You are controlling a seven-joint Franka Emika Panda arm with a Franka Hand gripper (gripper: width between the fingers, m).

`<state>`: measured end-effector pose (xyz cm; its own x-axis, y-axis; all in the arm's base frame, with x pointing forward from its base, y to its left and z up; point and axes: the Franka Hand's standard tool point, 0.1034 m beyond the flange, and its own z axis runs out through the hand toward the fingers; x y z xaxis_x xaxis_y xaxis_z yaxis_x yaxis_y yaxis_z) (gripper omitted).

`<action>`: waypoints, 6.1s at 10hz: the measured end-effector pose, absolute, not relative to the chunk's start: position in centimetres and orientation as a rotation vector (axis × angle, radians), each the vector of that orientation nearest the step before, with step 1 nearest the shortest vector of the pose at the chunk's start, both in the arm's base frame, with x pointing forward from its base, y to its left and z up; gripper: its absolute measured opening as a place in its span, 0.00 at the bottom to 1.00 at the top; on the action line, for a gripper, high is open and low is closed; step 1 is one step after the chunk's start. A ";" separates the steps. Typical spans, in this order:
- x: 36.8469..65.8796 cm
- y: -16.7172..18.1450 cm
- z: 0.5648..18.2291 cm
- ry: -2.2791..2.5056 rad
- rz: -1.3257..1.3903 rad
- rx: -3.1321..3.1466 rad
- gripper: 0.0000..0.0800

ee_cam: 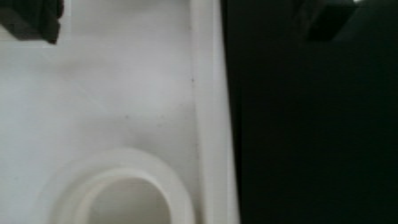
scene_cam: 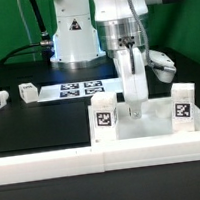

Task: Assemble square table

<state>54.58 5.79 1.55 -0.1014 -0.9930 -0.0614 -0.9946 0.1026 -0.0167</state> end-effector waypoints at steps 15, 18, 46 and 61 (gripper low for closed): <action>53.9 6.1 0.6 2.295 0.111 -2.105 0.07; 53.9 5.8 0.8 2.236 0.089 -2.157 0.07; 58.3 -5.8 3.1 -1.211 -0.034 -3.024 0.07; 66.5 0.7 2.7 -2.235 -0.129 -2.510 0.08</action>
Offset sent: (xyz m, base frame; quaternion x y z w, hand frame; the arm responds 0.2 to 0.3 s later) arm 0.0000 0.0000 0.0000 0.0000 0.0000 0.0000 1.0000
